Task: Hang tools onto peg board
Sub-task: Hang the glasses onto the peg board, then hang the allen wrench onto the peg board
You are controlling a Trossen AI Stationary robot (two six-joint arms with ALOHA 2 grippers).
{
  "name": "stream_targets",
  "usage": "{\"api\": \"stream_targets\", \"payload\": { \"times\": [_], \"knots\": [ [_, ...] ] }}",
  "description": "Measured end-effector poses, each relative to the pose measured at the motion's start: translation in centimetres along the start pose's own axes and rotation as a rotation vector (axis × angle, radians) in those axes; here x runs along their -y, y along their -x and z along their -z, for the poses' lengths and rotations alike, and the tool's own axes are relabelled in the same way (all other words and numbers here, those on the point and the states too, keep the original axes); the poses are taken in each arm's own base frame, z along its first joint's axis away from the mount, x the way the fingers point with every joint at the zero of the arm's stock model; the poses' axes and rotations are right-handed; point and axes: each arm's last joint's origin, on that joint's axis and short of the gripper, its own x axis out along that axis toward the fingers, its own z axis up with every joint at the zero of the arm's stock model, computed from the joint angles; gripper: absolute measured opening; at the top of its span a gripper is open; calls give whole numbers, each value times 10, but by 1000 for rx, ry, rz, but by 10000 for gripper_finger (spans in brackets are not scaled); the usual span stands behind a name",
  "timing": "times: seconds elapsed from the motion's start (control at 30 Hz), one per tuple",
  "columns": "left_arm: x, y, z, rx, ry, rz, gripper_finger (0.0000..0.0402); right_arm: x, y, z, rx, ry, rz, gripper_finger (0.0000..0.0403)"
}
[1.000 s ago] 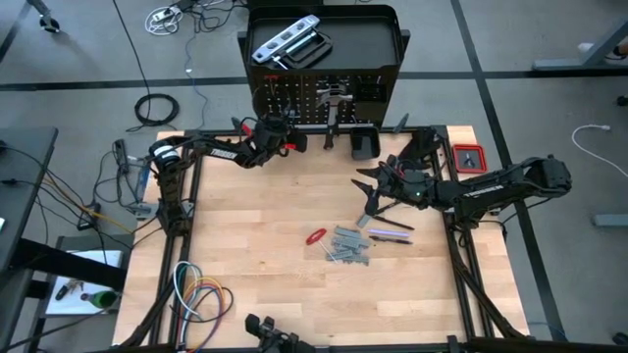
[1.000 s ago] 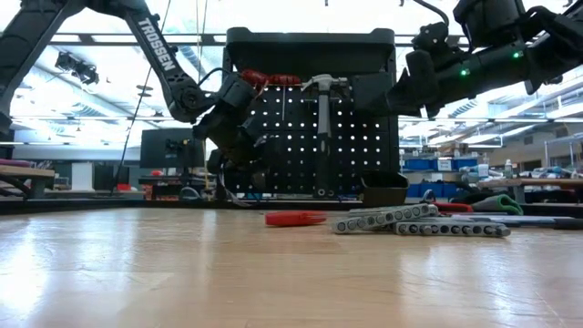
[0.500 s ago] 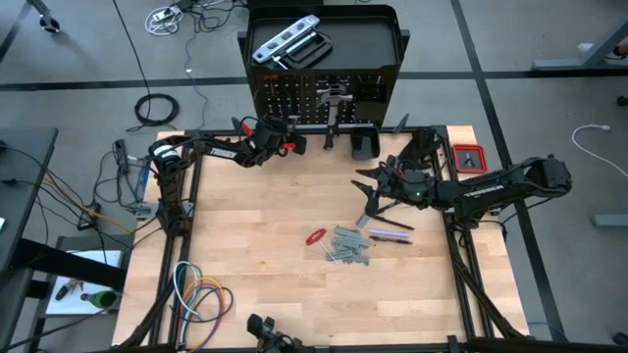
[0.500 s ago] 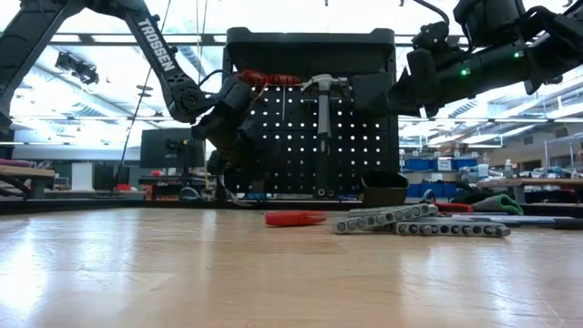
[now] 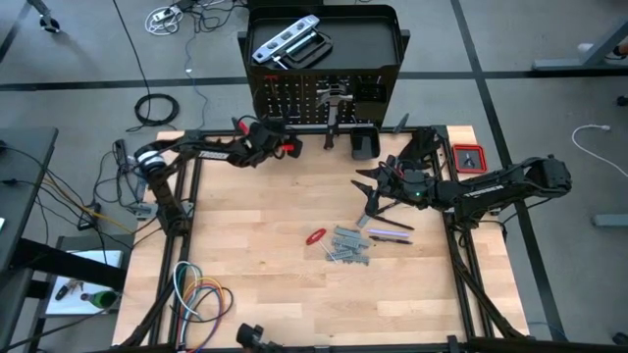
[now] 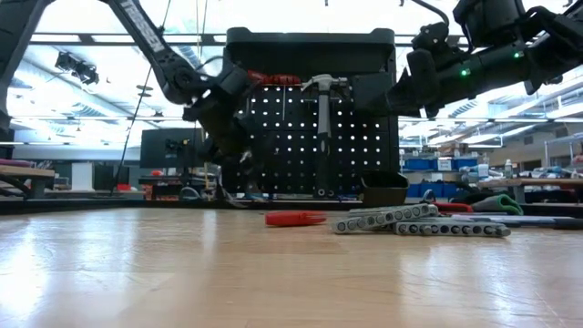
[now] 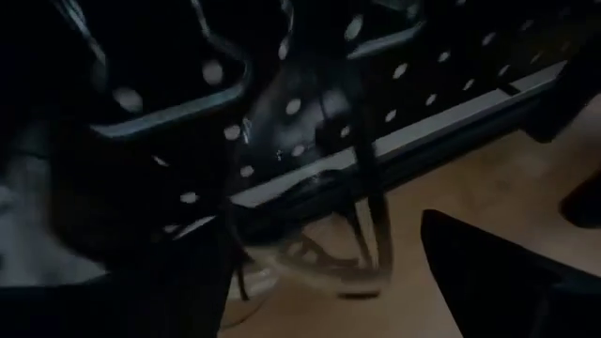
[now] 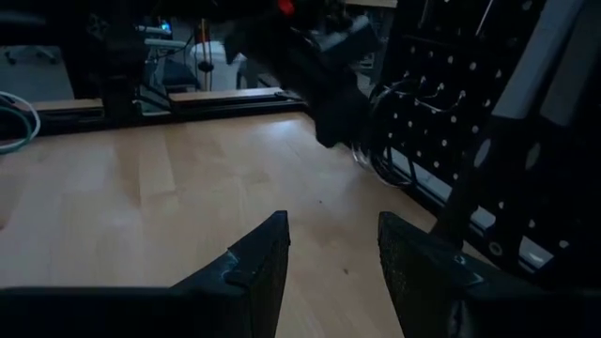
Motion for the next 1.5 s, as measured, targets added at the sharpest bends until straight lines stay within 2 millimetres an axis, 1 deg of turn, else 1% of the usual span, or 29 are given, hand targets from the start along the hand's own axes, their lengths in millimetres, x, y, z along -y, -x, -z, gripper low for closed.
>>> {"api": "stream_targets", "payload": {
  "times": [0.1, 0.23, 0.37, 0.53, 0.63, 0.73, 0.8, 0.9, 1.03, 1.23, 1.3, 1.4, 1.5],
  "knots": [
    [4, 18, 0, 26, -35, -14, 318, 0, 0, 0, -1, 0, 0, 172],
    [11, 39, 2, 29, -76, 19, 315, 0, 0, 0, -1, 0, 0, 172],
    [25, 62, 6, -8, -149, 88, 315, 0, 0, 0, -2, -4, -7, 172],
    [47, 90, 18, -87, -266, 281, 315, -2, 0, 1, -14, -18, -63, 172],
    [63, 105, 31, -164, -341, 461, 314, -3, 0, 2, -20, -17, -101, 172],
    [79, 119, 43, -227, -375, 641, 314, -4, 0, 2, -21, -17, -147, 172],
    [88, 128, 52, -254, -404, 711, 314, -5, -1, 0, -31, -15, -172, 172],
    [100, 141, 62, -257, -424, 766, 314, -8, -3, -5, -65, -3, -191, 172],
    [115, 154, 77, -259, -478, 830, 314, -11, -6, -11, -110, 26, -196, 172],
    [131, 174, 91, -198, -570, 927, 305, -11, -7, -14, -100, 34, -194, 172],
    [136, 176, 92, -169, -555, 951, 296, -11, -7, -14, -101, 34, -194, 172],
    [144, 172, 96, -196, -498, 989, 278, -12, -7, -17, -107, 36, -205, 172],
    [154, 165, 104, -247, -486, 983, 260, -12, -9, -20, -121, 43, -206, 172]
  ]
}}
